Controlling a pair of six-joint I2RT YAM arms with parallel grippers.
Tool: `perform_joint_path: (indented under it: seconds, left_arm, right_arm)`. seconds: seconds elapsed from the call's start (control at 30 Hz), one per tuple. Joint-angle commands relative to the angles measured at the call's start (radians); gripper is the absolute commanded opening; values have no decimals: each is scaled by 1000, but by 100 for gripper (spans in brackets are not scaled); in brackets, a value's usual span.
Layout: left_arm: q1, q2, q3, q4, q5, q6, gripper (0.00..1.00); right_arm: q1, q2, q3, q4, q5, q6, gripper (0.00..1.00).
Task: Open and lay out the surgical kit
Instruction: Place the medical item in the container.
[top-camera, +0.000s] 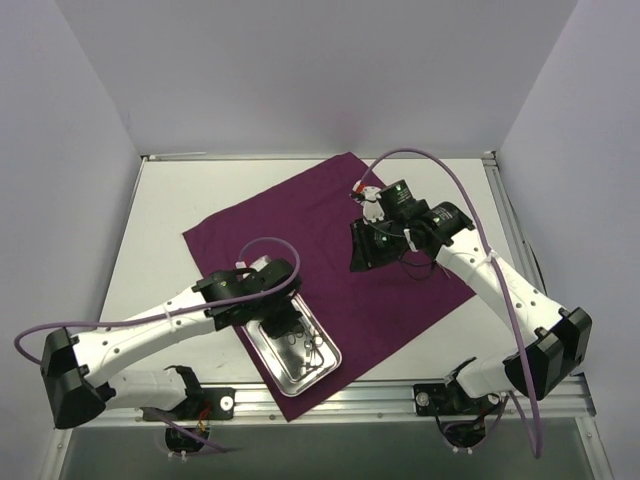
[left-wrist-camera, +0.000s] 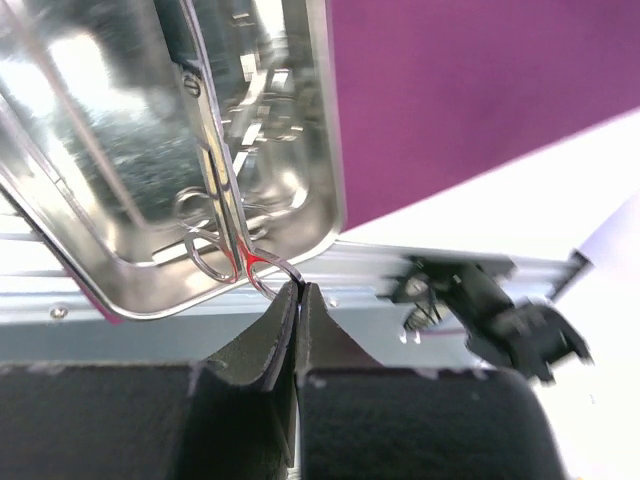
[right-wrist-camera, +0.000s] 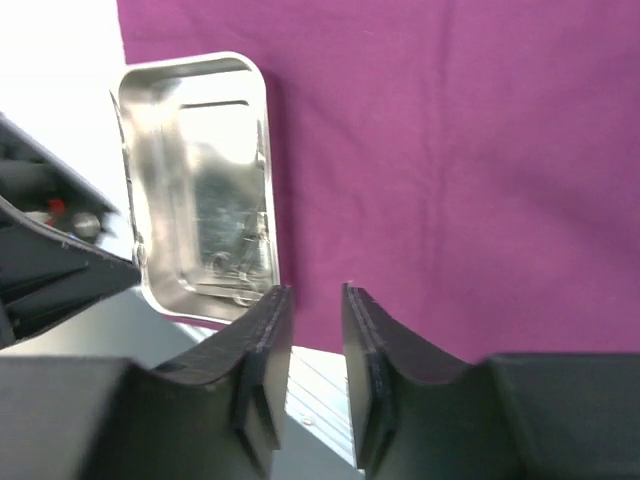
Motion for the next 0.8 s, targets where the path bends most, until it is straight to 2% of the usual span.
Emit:
perform_joint_path:
  seconds: [0.0,0.07,0.17,0.3,0.5,0.63,0.77]
  left_arm:
    - [-5,-89,47,54,-39,114,2]
    - [-2,-117,48,53,-49,125,2]
    - [15,-163,47,66,-44,163,2]
    - [59,-193,50,134,17,287,2]
    - [151,-171,87,134,132,416,2]
    - [165,-161,85,90,155,418,2]
    - [174,-154,30,-35,171,339,2]
  right_arm:
    - [-54,7,31,42,-216,-11,29]
    - [-66,27,41,62,-280,-7,34]
    - [-87,39,44,120,-320,12,37]
    - [-110,58,9,231,-456,84,38]
    - [-100,91,18,329,-495,140,38]
    - [-98,122,38,316,-488,157,37]
    - [-100,122,32,282,-454,146,36]
